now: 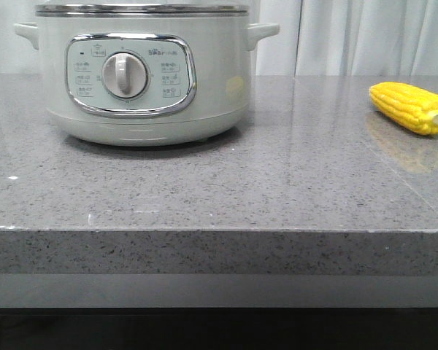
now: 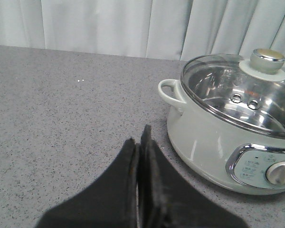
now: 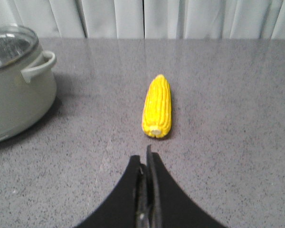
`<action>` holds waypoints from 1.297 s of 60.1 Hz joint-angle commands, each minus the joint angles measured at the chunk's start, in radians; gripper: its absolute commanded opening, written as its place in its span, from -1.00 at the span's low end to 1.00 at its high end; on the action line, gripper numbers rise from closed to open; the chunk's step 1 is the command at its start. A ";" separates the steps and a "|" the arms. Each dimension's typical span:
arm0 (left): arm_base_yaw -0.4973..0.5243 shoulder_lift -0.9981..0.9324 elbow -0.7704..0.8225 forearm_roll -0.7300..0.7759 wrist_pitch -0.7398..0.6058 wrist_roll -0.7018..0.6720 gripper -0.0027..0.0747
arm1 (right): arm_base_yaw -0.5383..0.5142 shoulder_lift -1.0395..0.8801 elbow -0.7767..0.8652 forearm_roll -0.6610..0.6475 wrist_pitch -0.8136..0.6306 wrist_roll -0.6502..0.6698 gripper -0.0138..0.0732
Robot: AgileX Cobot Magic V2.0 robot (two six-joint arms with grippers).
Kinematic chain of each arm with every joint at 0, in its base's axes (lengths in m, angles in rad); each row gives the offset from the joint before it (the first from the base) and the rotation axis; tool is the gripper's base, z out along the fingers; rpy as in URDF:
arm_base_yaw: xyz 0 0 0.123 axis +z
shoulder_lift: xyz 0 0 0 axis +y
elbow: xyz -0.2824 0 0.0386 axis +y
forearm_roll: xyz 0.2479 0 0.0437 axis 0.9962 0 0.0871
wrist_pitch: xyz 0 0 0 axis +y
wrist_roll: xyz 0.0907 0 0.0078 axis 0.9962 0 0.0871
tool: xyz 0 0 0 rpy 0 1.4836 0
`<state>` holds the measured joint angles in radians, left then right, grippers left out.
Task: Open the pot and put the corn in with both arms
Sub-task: 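Grasp the silver lid knob with the left gripper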
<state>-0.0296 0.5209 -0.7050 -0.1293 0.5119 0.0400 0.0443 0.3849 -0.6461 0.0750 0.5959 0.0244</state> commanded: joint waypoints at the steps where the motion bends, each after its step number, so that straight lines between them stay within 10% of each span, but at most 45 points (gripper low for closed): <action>1: 0.000 0.023 -0.031 -0.001 -0.076 -0.001 -0.98 | -0.002 0.026 -0.029 -0.010 -0.046 -0.006 -0.83; 11: 0.000 0.037 -0.031 0.050 -0.084 -0.001 -0.81 | -0.002 0.034 -0.029 -0.010 -0.001 -0.006 -0.61; 27: -0.011 0.039 -0.031 0.055 -0.120 -0.001 0.38 | -0.002 0.034 -0.029 -0.010 0.010 -0.006 0.57; 78: -0.430 0.643 -0.390 0.019 -0.402 -0.001 0.40 | -0.002 0.034 -0.029 0.005 -0.006 -0.006 0.60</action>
<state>-0.4430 1.1208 -1.0095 -0.1008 0.2052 0.0400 0.0443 0.4040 -0.6461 0.0778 0.6745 0.0243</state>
